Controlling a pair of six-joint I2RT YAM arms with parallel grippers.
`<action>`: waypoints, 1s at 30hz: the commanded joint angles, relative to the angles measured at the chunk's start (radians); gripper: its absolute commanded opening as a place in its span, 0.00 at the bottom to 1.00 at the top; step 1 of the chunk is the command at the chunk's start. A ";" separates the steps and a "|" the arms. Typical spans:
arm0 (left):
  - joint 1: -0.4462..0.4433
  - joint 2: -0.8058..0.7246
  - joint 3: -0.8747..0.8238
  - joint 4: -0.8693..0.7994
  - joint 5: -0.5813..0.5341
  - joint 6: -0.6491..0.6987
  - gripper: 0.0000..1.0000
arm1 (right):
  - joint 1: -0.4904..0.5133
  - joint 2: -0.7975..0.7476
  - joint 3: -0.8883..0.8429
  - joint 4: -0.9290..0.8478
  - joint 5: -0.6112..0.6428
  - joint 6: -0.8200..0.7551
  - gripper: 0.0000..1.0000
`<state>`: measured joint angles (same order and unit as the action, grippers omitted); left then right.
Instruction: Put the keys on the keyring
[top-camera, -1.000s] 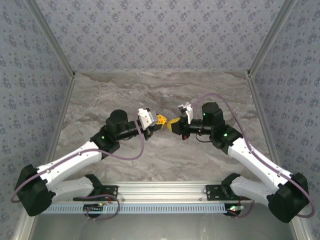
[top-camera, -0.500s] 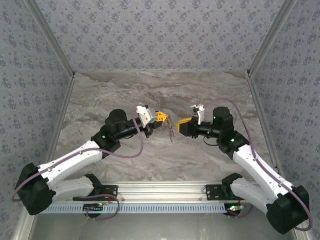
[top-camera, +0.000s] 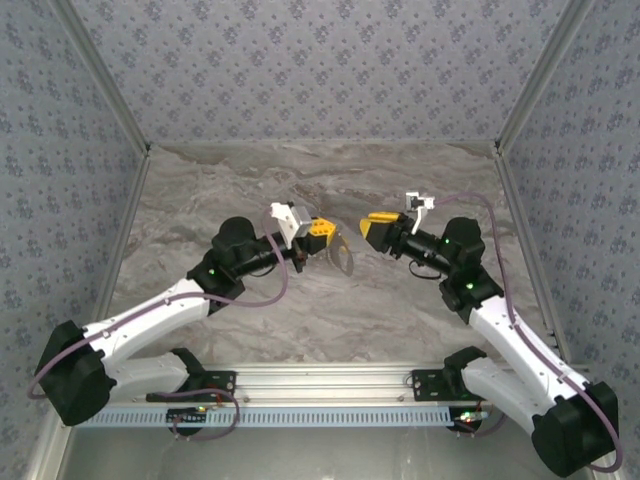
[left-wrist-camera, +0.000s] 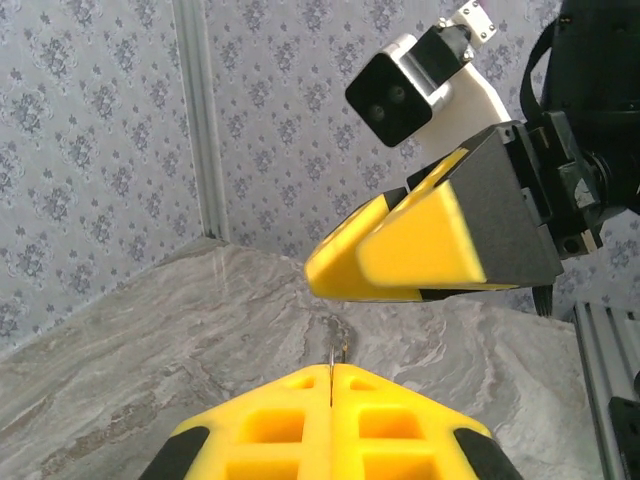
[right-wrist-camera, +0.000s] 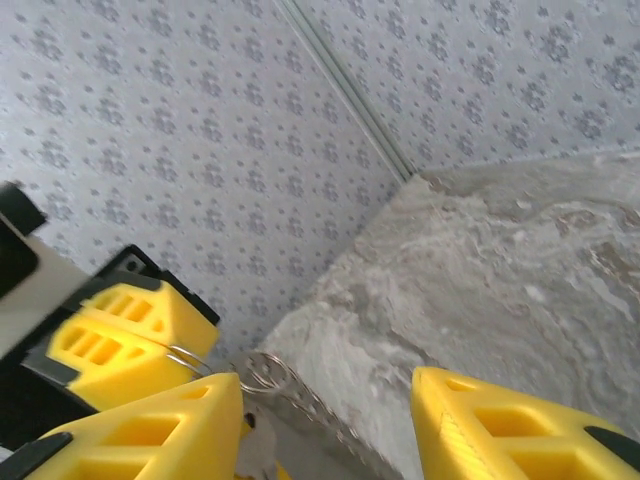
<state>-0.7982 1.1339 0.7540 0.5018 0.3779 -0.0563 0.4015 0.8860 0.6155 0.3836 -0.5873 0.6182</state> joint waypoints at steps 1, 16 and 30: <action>0.029 0.005 0.018 0.108 0.041 -0.130 0.00 | -0.006 0.016 -0.014 0.200 -0.012 0.087 0.52; 0.068 0.029 0.054 0.133 0.156 -0.260 0.00 | 0.048 0.161 0.053 0.362 -0.156 0.128 0.56; 0.072 0.046 0.089 0.138 0.185 -0.279 0.00 | 0.068 0.217 0.057 0.401 -0.195 0.131 0.47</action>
<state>-0.7307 1.1759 0.7979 0.5800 0.5354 -0.3229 0.4637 1.1004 0.6449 0.7326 -0.7544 0.7383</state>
